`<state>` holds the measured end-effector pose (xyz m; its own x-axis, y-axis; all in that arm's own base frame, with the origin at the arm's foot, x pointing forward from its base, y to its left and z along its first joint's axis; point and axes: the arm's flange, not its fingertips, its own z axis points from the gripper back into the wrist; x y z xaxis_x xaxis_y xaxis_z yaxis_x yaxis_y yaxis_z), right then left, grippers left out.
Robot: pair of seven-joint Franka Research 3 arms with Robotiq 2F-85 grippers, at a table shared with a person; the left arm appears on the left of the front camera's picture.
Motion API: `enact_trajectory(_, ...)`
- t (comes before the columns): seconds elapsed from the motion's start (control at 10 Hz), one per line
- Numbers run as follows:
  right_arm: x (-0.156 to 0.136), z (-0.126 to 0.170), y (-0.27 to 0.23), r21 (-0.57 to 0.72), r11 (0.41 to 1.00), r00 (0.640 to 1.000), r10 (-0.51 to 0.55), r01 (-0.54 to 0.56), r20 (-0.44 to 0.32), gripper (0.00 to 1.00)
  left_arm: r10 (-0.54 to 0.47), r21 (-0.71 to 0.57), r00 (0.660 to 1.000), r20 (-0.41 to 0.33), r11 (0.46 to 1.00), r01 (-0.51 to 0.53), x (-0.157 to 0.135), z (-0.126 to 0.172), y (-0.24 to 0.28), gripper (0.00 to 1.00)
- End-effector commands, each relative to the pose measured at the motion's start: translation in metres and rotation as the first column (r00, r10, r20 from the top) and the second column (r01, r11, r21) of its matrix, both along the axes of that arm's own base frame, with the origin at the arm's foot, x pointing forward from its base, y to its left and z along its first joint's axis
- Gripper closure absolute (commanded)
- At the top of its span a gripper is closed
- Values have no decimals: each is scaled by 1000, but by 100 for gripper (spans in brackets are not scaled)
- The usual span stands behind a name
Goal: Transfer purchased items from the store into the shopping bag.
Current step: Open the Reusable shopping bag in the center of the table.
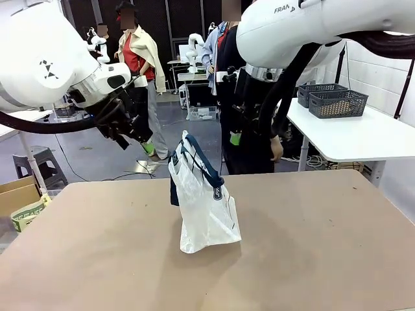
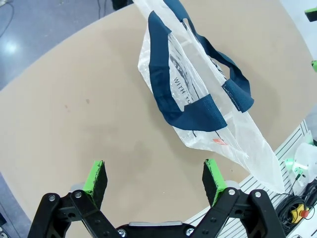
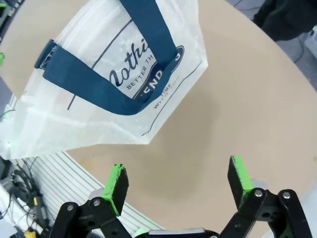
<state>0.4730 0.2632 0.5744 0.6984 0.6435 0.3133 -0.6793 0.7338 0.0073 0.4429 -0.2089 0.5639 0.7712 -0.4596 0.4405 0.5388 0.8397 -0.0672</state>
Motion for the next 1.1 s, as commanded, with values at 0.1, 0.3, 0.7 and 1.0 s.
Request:
enact_trajectory(0.1,0,0,0,0,1000,1000,0,0,0,0,101,12,991,-93,995,-101,-4,-19,-1,0)
enact_trajectory(0.3,8,7,37,-17,992,987,-125,124,-105,0,286,49,930,-231,958,-283,-2,-7,-14,0)
enact_trajectory(0.7,60,14,124,-133,964,955,-250,230,-162,0,371,-33,870,-325,915,-403,17,9,-17,0)
enact_trajectory(1.0,33,1,96,-87,972,963,-229,218,-143,0,362,6,877,-315,925,-380,7,5,-15,0)
